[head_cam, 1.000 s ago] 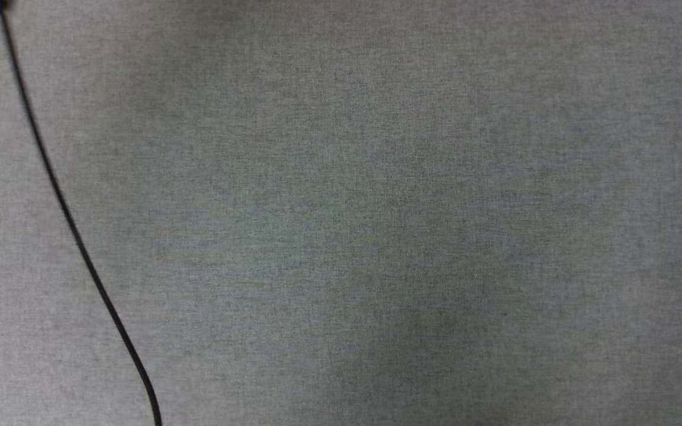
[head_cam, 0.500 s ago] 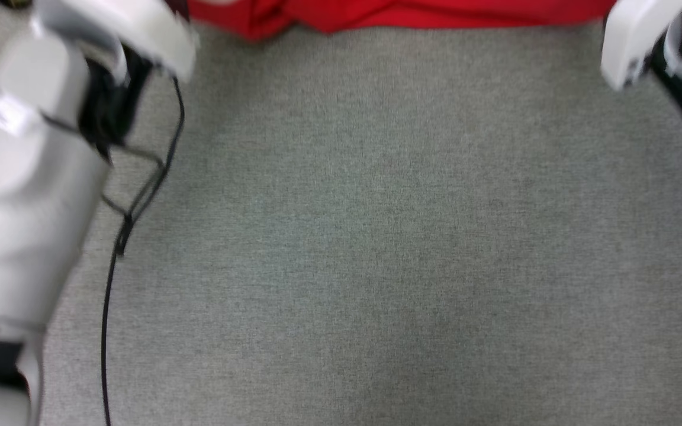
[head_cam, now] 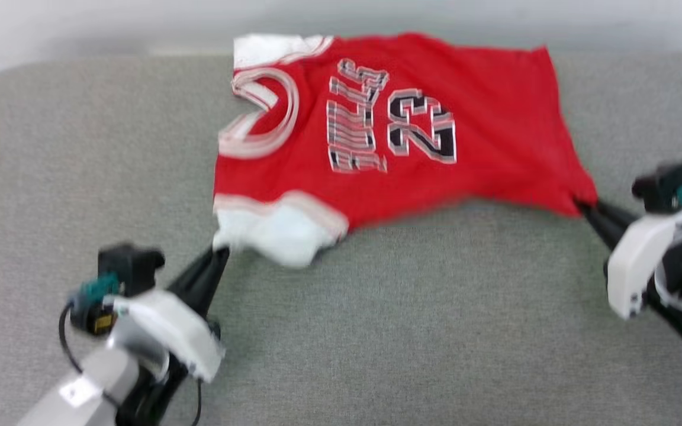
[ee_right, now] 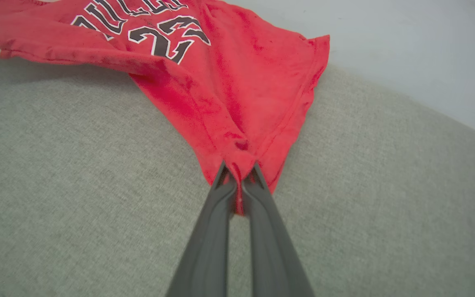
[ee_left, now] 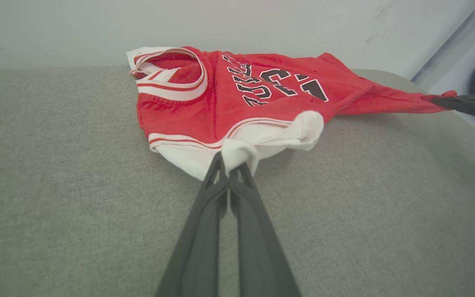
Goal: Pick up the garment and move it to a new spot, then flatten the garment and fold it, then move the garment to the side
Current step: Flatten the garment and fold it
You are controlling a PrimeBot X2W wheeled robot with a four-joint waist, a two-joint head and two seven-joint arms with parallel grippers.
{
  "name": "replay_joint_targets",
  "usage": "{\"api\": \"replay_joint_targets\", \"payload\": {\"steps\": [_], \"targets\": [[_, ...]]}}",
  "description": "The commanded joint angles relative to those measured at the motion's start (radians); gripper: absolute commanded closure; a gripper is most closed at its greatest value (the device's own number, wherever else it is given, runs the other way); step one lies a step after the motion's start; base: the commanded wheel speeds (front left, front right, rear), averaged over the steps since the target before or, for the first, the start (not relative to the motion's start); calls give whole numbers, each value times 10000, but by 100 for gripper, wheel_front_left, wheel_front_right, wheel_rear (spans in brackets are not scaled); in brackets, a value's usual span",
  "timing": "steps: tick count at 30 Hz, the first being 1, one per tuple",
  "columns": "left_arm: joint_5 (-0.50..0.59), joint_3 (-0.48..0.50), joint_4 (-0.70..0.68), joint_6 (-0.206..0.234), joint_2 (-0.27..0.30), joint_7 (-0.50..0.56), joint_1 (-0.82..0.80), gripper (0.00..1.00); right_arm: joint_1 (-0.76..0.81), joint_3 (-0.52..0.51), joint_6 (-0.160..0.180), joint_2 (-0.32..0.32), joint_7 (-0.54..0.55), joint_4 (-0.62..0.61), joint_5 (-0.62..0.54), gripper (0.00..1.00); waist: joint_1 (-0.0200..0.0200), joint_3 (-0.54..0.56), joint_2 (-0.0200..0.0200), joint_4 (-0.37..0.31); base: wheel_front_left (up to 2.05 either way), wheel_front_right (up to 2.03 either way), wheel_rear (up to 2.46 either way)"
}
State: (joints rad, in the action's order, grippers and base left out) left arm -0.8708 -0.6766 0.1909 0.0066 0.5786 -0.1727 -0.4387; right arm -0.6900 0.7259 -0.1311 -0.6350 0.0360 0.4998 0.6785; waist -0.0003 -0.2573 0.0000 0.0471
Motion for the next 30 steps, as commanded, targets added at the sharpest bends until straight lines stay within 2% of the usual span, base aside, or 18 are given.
{"api": "replay_joint_targets", "payload": {"steps": [1, 5, 12, 19, 20, 24, 30], "targets": [[-177, -47, -253, 141, 141, 79, 561, 100, 587, -83, 5, -86, 7, -190, 87, 100, 3, 688, 0, 27, 0, 0, 0], [-607, -141, -1071, 620, 646, 275, 2142, 100, 2121, -560, 7, -461, 139, -843, 234, 100, 3, 1250, 0, 46, 0, 0, 0], [-1601, -267, -2157, 1333, 1081, 465, 4632, 100, 4893, -1604, 7, -871, 828, -2163, 194, 100, 3, 2100, 0, 29, 0, 0, 0], [-2237, -490, -3035, 1788, 1490, 677, 6272, 100, 7430, -3054, 7, -926, 1836, -3445, 44, 100, 3, 2626, 0, 135, 0, 0, 0], [-2249, -614, -3327, 1870, 1630, 854, 6473, 100, 8279, -3581, 7, -798, 2400, -3946, -8, 100, 3, 2661, 0, 215, 0, 0, 0], [-1959, -373, -3313, 2105, 1748, 622, 6123, 100, 8714, -4305, 7, -568, 2841, -4533, -285, 100, 3, 2571, 0, 230, 0, 0, 0], [-1372, -356, -3078, 1703, 1709, 799, 4853, 100, 8500, -5112, 7, -194, 3242, -5175, -647, 100, 3, 2236, 0, 240, 0, 0, 0]]}}
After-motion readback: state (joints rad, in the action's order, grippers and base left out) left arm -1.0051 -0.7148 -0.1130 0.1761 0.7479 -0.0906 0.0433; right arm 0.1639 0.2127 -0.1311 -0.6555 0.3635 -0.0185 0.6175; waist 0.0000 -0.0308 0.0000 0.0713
